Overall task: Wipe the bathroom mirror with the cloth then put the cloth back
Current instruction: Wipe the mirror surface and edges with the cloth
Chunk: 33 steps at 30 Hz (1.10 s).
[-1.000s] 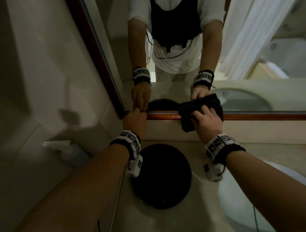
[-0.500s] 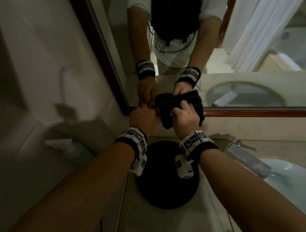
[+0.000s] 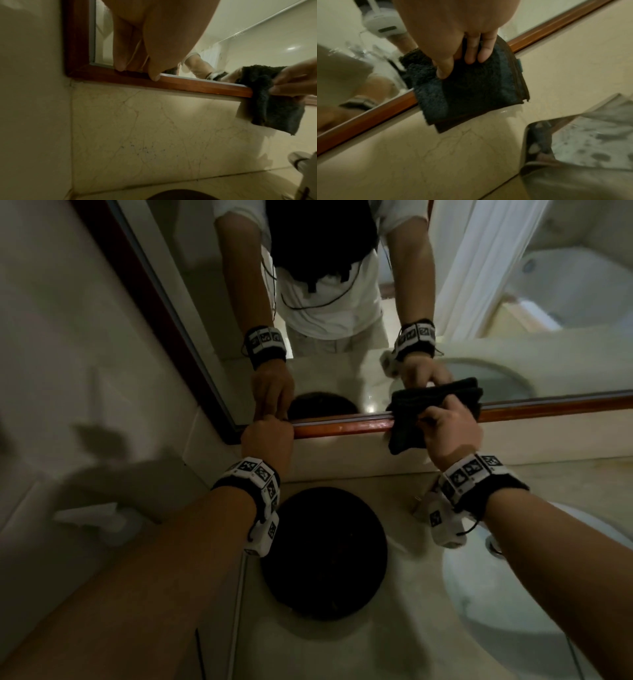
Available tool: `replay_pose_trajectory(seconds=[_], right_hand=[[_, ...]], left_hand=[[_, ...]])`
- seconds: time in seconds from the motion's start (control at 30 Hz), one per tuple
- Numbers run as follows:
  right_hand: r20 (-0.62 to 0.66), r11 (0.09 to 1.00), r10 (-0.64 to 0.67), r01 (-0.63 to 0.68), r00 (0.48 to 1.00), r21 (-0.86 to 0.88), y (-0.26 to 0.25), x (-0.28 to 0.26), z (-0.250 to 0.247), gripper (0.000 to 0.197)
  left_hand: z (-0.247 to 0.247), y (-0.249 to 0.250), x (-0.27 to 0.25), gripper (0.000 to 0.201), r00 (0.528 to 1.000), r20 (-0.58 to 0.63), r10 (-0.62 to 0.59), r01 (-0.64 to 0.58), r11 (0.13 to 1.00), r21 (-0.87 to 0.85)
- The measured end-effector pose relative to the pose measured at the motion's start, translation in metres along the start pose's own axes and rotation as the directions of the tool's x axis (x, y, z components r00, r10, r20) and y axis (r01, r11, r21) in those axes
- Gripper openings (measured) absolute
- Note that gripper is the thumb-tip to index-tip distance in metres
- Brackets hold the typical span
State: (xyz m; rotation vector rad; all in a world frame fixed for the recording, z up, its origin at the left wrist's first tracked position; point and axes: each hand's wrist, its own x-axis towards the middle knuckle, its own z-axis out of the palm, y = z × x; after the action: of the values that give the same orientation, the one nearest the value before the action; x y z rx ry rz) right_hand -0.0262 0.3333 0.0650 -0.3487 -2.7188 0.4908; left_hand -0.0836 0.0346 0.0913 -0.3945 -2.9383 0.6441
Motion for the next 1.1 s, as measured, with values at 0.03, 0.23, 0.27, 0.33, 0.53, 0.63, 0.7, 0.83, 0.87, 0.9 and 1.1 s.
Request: replay_pose_trajectory(seconds=[0.03,0.23,0.27,0.33,0.53,0.63,0.7,0.83,0.87,0.9,1.1], right_hand=[[-0.001,1.000,0.004,-0.004,1.000,-0.006,-0.001,0.000,0.001,0.018],[0.015,0.995,-0.026,0.024,1.000,0.093,-0.044,0.001,0.025,0.014],[0.021,0.992,-0.065,0.063,0.998,0.109,-0.061,-0.002,0.030,0.013],[0.005,0.974,-0.178,0.176,0.984,0.146,-0.095,-0.011,0.040,0.013],[0.068,0.968,-0.218,0.207,0.974,0.141,-0.109,-0.013,0.048,0.010],[0.118,0.969,-0.223,0.208,0.968,0.131,-0.097,-0.010,0.046,0.013],[0.113,0.972,-0.200,0.183,0.973,0.147,-0.084,-0.008,0.040,0.016],[0.114,0.975,-0.179,0.161,0.977,0.152,-0.037,-0.002,0.022,0.020],[0.116,0.978,-0.171,0.155,0.978,0.138,-0.022,0.001,0.015,0.020],[0.115,0.981,-0.164,0.150,0.980,0.122,-0.010,0.003,0.009,0.020],[0.088,0.992,-0.130,0.128,0.988,0.020,0.052,0.011,-0.020,0.019]], left_hand=[[0.001,0.000,0.001,0.030,1.000,0.006,-0.002,0.002,1.000,-0.014],[0.000,0.004,-0.002,0.011,1.000,0.008,-0.024,0.024,0.997,-0.068],[0.000,0.003,-0.003,0.005,0.999,0.025,-0.037,0.039,0.996,-0.081],[0.001,0.002,0.003,0.021,0.996,0.080,-0.039,0.051,0.987,-0.152],[0.008,0.003,0.002,0.035,0.990,-0.139,0.016,-0.049,0.971,-0.234],[0.010,0.004,0.002,0.037,0.987,-0.160,0.021,-0.064,0.962,-0.267],[0.007,0.006,0.002,0.032,0.990,-0.139,-0.018,-0.020,0.964,-0.267],[0.012,0.010,0.007,0.033,0.996,-0.089,-0.027,-0.002,0.952,-0.305],[0.005,0.013,0.008,0.036,0.996,-0.077,-0.043,0.022,0.965,-0.261],[-0.002,0.015,0.007,0.032,0.995,-0.062,-0.084,0.072,0.983,-0.168],[-0.042,0.059,-0.001,0.035,0.999,0.030,-0.038,0.044,0.976,-0.214]])
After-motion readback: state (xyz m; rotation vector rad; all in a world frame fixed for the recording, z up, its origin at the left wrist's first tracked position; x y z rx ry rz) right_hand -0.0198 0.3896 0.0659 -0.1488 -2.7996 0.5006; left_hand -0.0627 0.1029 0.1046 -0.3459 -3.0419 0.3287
